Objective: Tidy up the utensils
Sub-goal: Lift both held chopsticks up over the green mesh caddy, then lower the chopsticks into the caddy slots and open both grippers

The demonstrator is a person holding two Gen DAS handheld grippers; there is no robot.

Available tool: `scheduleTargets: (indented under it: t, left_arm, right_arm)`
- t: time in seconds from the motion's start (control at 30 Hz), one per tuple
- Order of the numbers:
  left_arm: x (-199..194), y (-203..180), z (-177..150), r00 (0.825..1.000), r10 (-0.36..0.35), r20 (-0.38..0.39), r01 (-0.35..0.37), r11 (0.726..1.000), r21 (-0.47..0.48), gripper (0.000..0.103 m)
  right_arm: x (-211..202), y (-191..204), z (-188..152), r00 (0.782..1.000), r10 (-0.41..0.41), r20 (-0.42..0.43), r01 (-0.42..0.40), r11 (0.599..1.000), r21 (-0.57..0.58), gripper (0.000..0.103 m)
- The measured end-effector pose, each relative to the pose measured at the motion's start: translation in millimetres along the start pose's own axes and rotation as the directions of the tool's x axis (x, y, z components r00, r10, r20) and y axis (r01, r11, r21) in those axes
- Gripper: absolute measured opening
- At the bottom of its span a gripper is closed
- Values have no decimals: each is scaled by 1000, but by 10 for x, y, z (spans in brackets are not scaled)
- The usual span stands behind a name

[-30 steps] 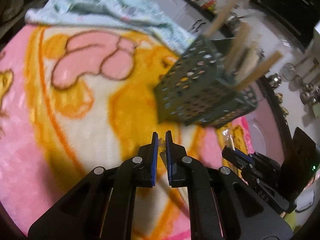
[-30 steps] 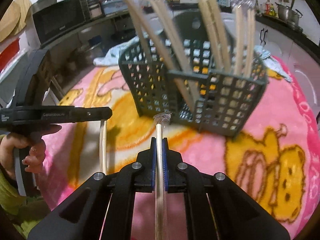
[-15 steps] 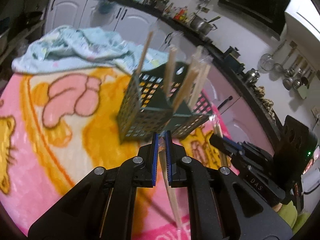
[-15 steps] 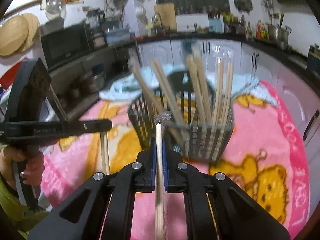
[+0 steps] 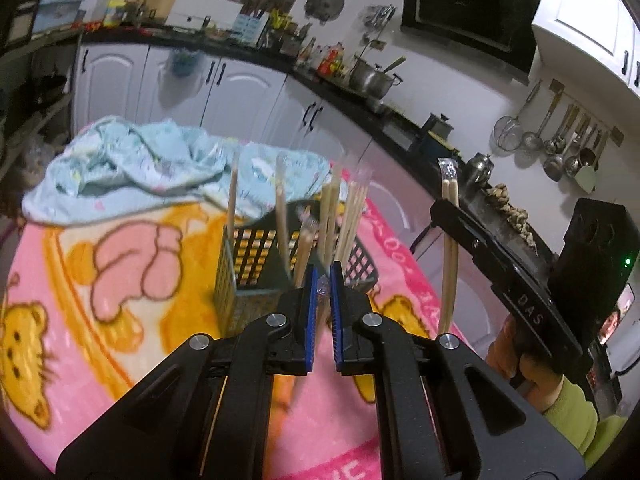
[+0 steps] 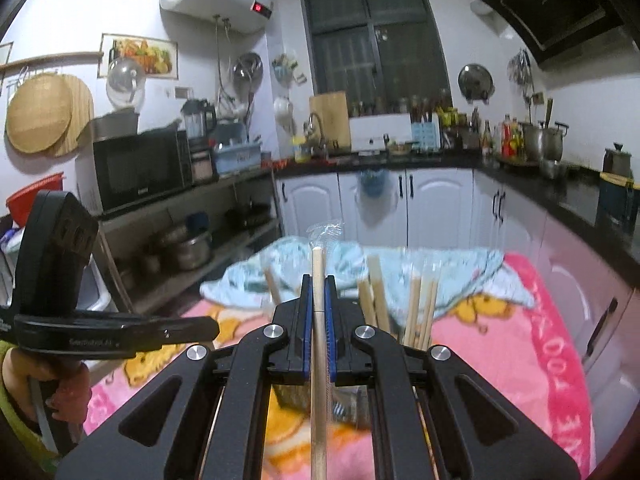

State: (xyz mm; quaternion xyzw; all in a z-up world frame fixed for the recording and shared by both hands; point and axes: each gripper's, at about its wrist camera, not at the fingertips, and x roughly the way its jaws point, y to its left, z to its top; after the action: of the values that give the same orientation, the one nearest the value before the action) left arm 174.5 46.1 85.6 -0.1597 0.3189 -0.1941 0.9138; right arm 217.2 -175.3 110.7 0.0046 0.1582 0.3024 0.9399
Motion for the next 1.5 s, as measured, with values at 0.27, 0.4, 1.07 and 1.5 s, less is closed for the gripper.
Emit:
scheduleTargets:
  t: [0.27,0.4,1.07,1.5]
  left_arm:
    - [-223,-223,371,996,-9,85,3,998,69,3]
    - [-353,-340,568,992,-6,129,-8,994,111,3]
    - [-412,-413,1052,964,69,257,-117,978,175,3]
    - [-28,-138,962,967,106,232,-139,982,128,3]
  right_arm:
    - [17,-70,301,990,-3,139,1,1000,10,6]
    - [71,-58,415,981,-12,194,11,1000,5,6]
    - [597,-22,597,931,-49,362,56,998,-10,6]
    - [848,-211,437,924,-89,373,85,996,26,6]
